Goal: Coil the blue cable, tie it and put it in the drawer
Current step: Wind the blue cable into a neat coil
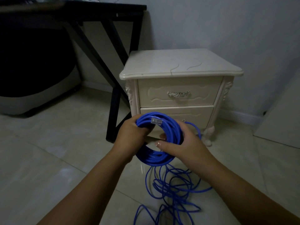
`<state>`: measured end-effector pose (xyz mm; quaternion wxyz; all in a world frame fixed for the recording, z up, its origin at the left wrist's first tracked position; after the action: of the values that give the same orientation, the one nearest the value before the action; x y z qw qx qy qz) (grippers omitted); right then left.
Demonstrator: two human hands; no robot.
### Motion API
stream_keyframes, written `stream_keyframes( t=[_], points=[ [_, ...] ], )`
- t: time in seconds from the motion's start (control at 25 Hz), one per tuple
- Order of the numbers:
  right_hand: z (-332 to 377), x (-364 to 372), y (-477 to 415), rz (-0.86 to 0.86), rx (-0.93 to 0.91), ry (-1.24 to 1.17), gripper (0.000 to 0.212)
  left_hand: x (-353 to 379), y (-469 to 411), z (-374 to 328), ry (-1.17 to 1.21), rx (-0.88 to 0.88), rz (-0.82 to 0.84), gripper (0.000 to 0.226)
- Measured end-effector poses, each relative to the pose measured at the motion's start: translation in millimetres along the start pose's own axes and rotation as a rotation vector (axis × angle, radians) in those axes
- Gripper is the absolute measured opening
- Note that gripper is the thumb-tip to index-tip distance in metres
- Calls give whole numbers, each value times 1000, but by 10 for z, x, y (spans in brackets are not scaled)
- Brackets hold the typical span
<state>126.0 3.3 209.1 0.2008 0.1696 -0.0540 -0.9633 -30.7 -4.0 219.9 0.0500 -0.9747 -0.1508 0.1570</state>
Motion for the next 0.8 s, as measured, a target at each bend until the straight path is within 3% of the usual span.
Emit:
stream_keyframes(
  t=[0.12, 0.24, 0.36, 0.44, 0.56, 0.68, 0.8],
  points=[
    [-50, 24, -34, -95, 90, -159, 38, 59, 36, 10, 152, -57, -133, 17],
    [-129, 146, -54, -135, 184, -407, 39, 221, 129, 45, 427, -180, -195, 14],
    [-166, 103, -125, -245, 237, -563, 23, 185, 158, 70, 440, -246, 123, 37],
    [-91, -103, -147, -309, 189, -315, 23, -2, 114, 35, 372, -169, 373, 72],
    [44, -222, -167, -199, 71, 191, 24, -135, 84, -71, 163, 33, 512, 103],
    [49, -61, -157, -111, -84, 605, 30, 69, 133, -35, -403, 373, 428, 78],
    [86, -126, -107, -103, -186, 796, 28, 68, 123, 19, -459, 438, 261, 26]
  ],
)
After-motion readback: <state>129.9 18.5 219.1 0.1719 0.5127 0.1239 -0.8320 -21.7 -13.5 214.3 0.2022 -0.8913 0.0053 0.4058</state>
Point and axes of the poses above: each hand's wrist, its own y-axis away from the middle knuckle, its own x-axis out of the palm, z = x × y, the point moved 1 cm from there along -y, towards the middle knuckle, and after that the axes turned 10 degrees about x, right-handed, at the moved point
